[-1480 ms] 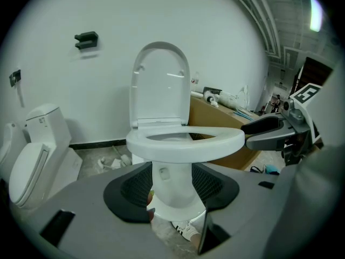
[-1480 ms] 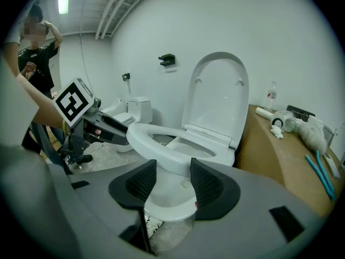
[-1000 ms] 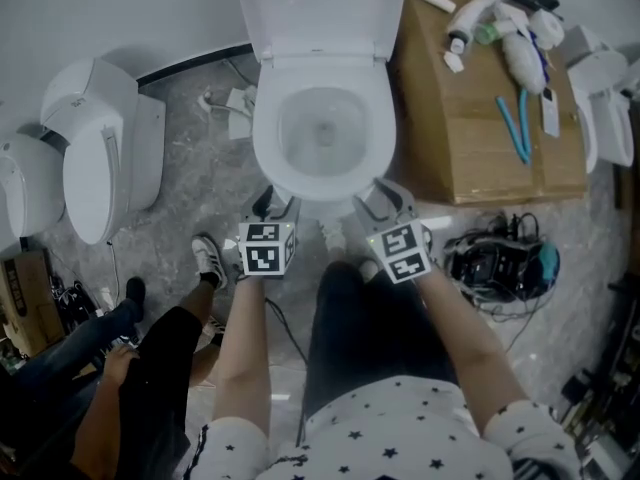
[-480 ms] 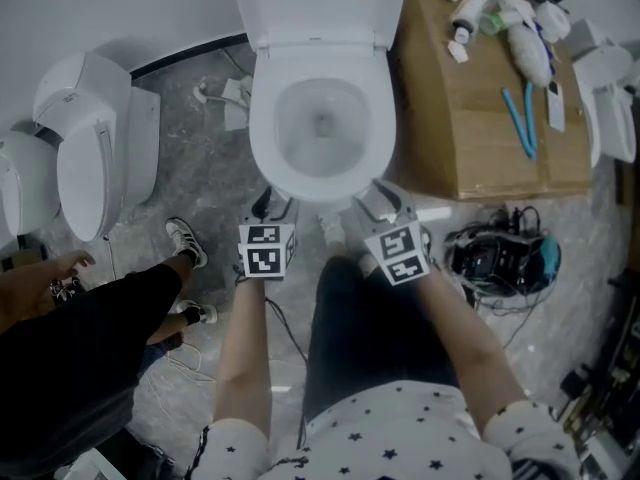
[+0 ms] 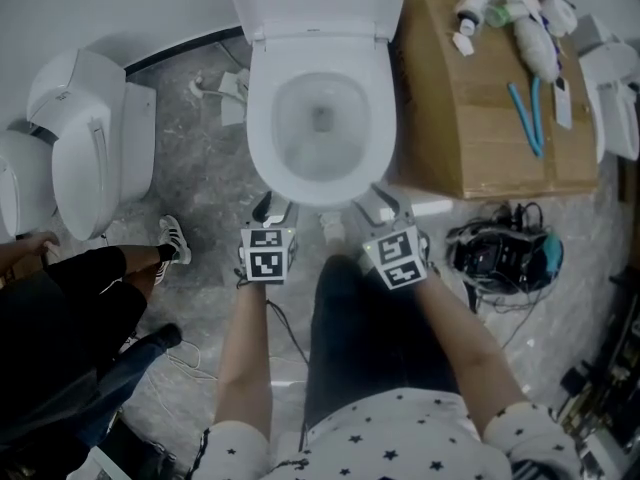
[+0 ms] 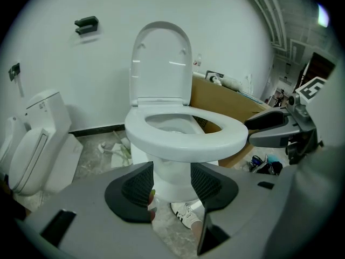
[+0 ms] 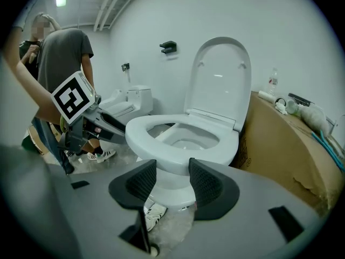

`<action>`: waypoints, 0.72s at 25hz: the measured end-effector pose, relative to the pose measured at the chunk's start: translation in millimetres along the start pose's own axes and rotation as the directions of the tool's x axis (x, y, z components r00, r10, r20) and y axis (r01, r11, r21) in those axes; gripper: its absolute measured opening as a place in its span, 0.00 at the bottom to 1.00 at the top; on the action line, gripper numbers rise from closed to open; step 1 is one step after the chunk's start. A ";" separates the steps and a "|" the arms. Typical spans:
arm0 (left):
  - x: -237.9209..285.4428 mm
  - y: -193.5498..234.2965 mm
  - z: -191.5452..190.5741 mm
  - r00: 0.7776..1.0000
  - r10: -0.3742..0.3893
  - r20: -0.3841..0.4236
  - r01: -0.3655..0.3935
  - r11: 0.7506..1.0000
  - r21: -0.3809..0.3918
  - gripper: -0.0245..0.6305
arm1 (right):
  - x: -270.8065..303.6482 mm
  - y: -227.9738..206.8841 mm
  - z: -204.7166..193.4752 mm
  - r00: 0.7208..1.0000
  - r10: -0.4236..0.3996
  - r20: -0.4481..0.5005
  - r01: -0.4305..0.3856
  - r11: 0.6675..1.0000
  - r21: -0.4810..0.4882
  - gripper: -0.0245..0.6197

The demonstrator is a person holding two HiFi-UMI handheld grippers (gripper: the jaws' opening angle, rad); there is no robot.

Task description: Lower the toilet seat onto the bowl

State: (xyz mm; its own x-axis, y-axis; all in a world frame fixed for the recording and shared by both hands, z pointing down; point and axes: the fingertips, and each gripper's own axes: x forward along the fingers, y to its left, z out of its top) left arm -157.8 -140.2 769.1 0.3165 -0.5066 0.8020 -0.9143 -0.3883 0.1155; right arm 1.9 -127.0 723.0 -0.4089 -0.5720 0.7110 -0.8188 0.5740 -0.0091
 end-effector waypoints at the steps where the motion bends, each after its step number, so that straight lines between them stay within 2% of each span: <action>1: 1.6 -0.1 -3.0 1.000 0.000 -0.006 0.000 1.000 0.000 0.37 | 1.6 0.6 -2.4 1.000 0.000 -0.002 0.000 1.000 -0.001 0.33; 18: 29.6 -1.8 -38.7 0.998 0.018 -0.062 -0.017 1.000 0.016 0.34 | 22.9 7.3 -37.9 0.999 0.003 -0.053 -0.004 1.000 -0.020 0.33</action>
State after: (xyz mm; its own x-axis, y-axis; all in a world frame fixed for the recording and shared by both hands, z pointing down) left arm -156.5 -124.7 815.3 0.2832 -0.4649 0.8389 -0.9155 -0.3916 0.0921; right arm 1.8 -113.7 765.8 -0.3895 -0.5382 0.7474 -0.8089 0.5879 0.0019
